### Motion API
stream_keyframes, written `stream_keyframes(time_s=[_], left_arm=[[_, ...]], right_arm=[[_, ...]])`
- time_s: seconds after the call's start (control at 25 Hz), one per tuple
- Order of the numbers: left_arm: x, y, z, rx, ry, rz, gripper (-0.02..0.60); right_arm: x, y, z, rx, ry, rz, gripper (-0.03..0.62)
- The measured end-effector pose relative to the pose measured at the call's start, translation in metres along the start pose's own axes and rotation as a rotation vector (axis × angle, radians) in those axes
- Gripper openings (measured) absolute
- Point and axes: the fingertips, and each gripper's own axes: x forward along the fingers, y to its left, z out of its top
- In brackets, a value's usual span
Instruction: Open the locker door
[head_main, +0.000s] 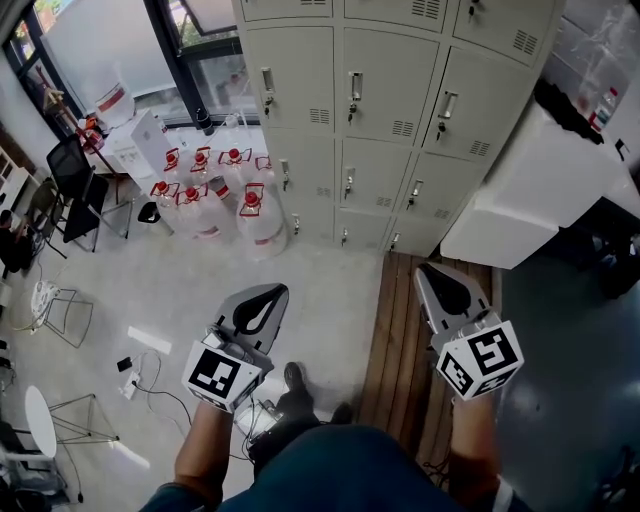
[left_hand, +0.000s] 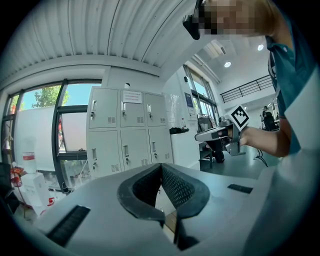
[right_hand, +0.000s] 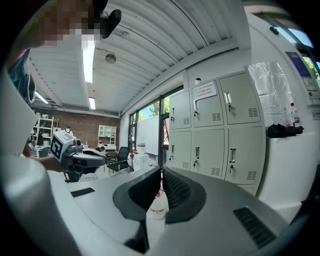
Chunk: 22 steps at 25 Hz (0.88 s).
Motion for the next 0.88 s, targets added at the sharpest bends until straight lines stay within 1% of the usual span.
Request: stream_keyframes(time_s=[0.16,0.32,0.52,0.68,0.8,0.88], left_arm=[[0.016,0.021,-0.003,0.000,-0.008,-0.020,0.017],[0.040,0.050,-0.002,0.002,-0.021,-0.060,0.017],[0.076,0.096,-0.003,0.004,-0.025,-0.118,0.017],[0.098,0.140,-0.006,0.014,0.001,-0.149,0.017],[0.112,0.169,-0.001,0.012,-0.035,-0.178,0.017],[0.118,0.188,0.000,0.011,-0.043,-0.194,0.017]], right_arm=[[0.020,-0.006,0.003,-0.007,-0.001,-0.019,0.037],[0.044,-0.016,0.008,0.001,-0.004,-0.064,0.037],[0.085,-0.030,0.014,0.010,-0.008,-0.117,0.037],[0.124,-0.038,0.020,0.023,-0.012,-0.159,0.037],[0.152,-0.041,0.025,0.027,-0.013,-0.182,0.037],[0.171,-0.041,0.028,0.028,-0.014,-0.194,0.037]])
